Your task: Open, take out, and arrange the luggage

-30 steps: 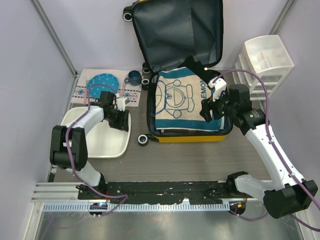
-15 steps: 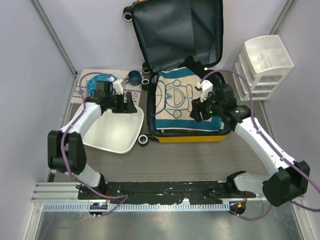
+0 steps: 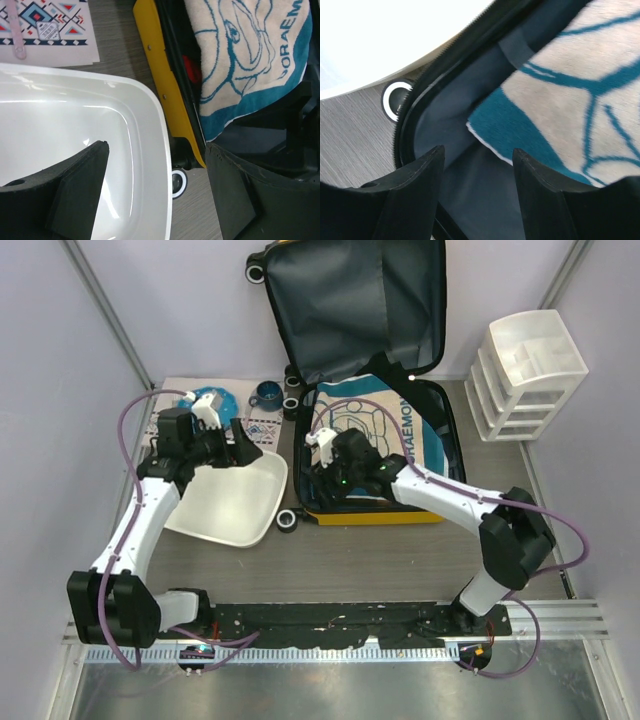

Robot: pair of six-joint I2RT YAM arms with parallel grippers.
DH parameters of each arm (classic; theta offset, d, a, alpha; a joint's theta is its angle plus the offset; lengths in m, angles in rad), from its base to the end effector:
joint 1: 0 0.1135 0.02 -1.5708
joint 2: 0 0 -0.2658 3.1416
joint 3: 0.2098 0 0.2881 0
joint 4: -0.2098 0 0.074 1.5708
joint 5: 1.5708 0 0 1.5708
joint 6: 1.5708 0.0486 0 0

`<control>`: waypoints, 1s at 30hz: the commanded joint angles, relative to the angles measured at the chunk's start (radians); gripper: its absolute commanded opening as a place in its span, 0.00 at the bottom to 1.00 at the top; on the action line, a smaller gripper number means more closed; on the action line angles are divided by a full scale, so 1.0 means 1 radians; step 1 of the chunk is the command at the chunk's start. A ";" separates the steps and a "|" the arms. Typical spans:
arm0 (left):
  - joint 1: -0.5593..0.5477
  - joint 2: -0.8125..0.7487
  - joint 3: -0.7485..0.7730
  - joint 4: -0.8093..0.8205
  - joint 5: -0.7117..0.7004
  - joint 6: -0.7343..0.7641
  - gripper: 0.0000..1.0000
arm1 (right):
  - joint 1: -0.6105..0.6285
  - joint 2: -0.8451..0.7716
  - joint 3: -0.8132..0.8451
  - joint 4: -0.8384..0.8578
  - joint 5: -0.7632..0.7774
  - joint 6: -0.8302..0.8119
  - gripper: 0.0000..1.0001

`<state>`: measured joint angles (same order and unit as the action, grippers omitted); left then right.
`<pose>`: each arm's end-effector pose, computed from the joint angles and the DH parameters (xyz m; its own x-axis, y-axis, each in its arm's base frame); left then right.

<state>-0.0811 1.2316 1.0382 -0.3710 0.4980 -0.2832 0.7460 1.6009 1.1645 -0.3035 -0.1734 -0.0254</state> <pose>0.3153 -0.0489 0.3065 -0.6442 -0.1939 -0.7399 0.3056 0.8215 -0.4814 0.2872 0.2768 0.2323 -0.4756 -0.4736 -0.7413 -0.7744 0.6251 0.0975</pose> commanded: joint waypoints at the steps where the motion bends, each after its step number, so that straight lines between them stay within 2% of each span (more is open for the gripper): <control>1: 0.035 -0.049 -0.024 0.032 0.005 -0.034 0.82 | 0.061 0.036 0.054 0.092 0.135 0.054 0.69; 7: 0.053 -0.076 -0.041 0.050 0.011 -0.053 0.82 | 0.085 0.123 0.064 0.112 0.303 0.093 0.69; 11: 0.058 -0.086 -0.040 0.049 0.010 -0.051 0.82 | 0.087 0.165 0.081 0.122 0.345 0.085 0.62; 14: 0.058 -0.084 -0.049 0.076 0.030 -0.069 0.82 | 0.085 0.180 0.089 0.118 0.313 0.081 0.54; 17: 0.060 -0.075 -0.049 0.096 0.080 -0.067 0.82 | 0.087 0.163 0.101 0.093 0.290 0.064 0.29; 18: 0.060 -0.076 -0.047 0.106 0.095 -0.057 0.81 | 0.085 0.147 0.104 0.087 0.281 0.053 0.15; 20: 0.057 -0.075 -0.047 0.133 0.143 -0.037 0.81 | 0.078 0.085 0.115 0.037 0.250 0.032 0.01; 27: 0.037 -0.006 -0.029 0.218 0.295 0.278 0.85 | -0.060 -0.197 0.090 -0.101 0.008 -0.079 0.01; 28: 0.023 0.006 -0.021 0.219 0.321 0.406 0.85 | -0.077 -0.222 0.086 -0.121 -0.047 -0.093 0.01; 30: -0.002 0.031 -0.003 0.233 0.352 0.510 0.86 | -0.117 -0.278 0.089 -0.212 -0.078 -0.157 0.01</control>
<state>-0.0479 1.2137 0.9943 -0.2207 0.7269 -0.0570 0.6899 1.4334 1.2388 -0.3996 -0.1204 -0.0792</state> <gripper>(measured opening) 0.850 0.053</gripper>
